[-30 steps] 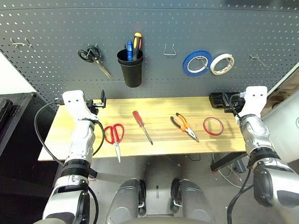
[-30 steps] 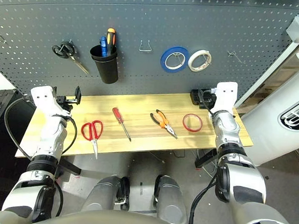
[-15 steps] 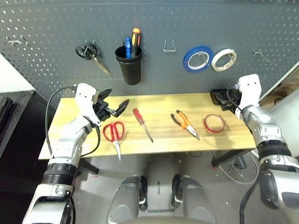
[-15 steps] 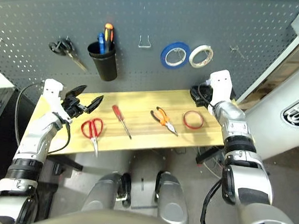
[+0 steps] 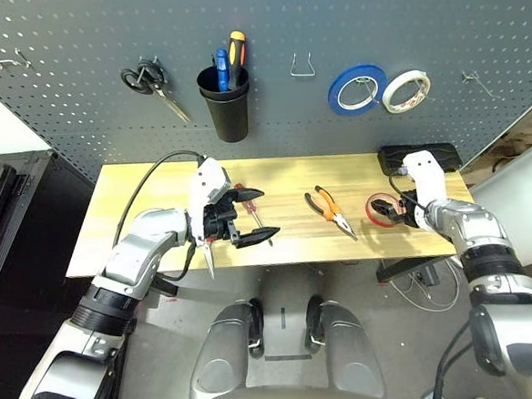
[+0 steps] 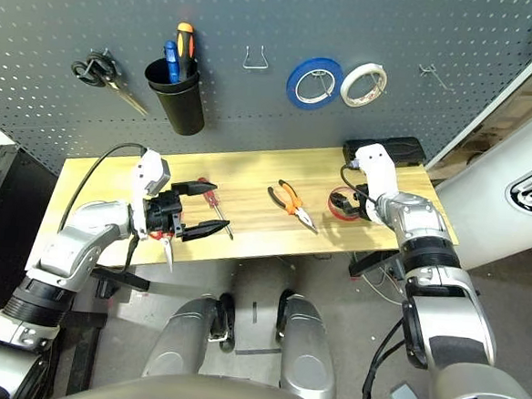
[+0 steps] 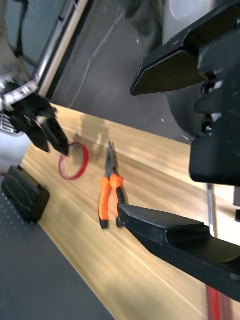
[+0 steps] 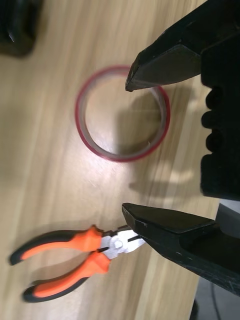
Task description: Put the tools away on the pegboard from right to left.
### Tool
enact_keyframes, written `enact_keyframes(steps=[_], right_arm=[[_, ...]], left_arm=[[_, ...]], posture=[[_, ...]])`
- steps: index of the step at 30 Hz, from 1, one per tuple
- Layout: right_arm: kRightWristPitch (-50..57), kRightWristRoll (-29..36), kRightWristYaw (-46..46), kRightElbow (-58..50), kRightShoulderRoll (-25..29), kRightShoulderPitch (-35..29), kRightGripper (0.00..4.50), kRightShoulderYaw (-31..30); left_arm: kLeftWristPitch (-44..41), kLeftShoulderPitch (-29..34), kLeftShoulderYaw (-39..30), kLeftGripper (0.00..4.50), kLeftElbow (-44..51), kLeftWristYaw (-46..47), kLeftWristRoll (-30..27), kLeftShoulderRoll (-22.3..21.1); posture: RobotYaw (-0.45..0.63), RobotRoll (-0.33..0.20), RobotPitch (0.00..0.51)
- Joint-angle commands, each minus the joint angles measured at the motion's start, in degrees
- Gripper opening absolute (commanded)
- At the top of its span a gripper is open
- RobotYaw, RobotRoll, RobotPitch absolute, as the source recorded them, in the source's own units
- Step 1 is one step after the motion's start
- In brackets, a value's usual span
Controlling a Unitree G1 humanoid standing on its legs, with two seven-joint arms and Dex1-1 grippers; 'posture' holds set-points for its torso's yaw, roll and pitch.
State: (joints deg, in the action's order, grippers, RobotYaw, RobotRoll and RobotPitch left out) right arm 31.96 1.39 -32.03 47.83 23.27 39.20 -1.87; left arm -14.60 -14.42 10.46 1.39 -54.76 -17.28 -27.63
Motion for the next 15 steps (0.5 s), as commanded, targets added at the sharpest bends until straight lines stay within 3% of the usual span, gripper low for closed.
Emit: enact_keyframes(steps=[1, 15], right_arm=[[-0.93, -1.39, 1.13, 4.81, -1.24, 1.52, 4.50, -0.95], [-6.12, -4.15, 3.59, 17.30, -4.53, 4.46, 4.50, -1.72]], left_arm=[[-0.70, 1.06, 2.28, 4.49, 1.60, -0.42, 1.11, 0.29], [-3.02, 3.71, 2.34, 4.49, 6.08, 0.31, 0.63, -0.41]], posture=[[-0.07, 0.000, 0.218], [-0.03, 0.000, 0.232]])
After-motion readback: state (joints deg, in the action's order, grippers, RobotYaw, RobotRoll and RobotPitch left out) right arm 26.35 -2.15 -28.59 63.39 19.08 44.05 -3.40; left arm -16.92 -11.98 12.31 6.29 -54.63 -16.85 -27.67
